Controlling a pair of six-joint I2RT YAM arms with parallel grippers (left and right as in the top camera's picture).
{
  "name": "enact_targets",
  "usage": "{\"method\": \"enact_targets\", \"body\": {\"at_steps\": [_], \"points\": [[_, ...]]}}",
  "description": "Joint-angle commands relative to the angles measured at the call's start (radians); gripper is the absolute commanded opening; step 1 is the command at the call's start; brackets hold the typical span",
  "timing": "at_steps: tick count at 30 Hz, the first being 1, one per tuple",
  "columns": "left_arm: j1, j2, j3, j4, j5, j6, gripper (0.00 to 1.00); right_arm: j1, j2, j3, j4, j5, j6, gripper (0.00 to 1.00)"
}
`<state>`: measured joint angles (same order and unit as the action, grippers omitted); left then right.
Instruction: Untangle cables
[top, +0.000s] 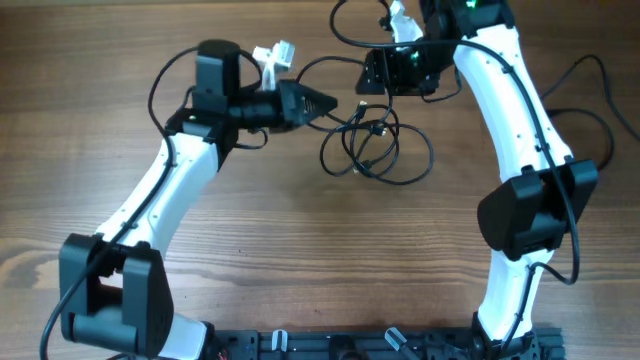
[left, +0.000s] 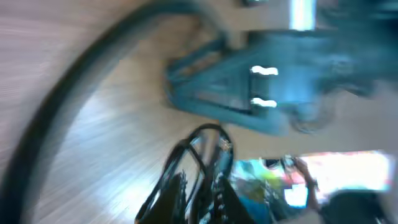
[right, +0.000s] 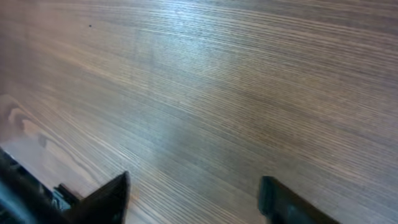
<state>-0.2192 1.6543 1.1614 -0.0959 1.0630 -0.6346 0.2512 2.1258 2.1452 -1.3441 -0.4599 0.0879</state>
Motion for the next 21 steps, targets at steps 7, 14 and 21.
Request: {"method": "enact_targets", "body": {"at_steps": [7, 14, 21], "points": [[0.105, -0.029, 0.004, 0.12, 0.292, -0.075, 0.04, -0.053, -0.032, 0.028, 0.087, 0.401, 0.166, 0.09], [0.165, -0.029, 0.003, -0.184, 0.013, 0.088, 0.04, -0.075, -0.243, 0.075, 0.116, 0.248, 0.121, 0.04], [0.165, -0.029, 0.003, -0.457, -0.395, 0.213, 0.04, -0.075, -0.336, 0.074, 0.094, 0.177, 0.12, 0.04]]}}
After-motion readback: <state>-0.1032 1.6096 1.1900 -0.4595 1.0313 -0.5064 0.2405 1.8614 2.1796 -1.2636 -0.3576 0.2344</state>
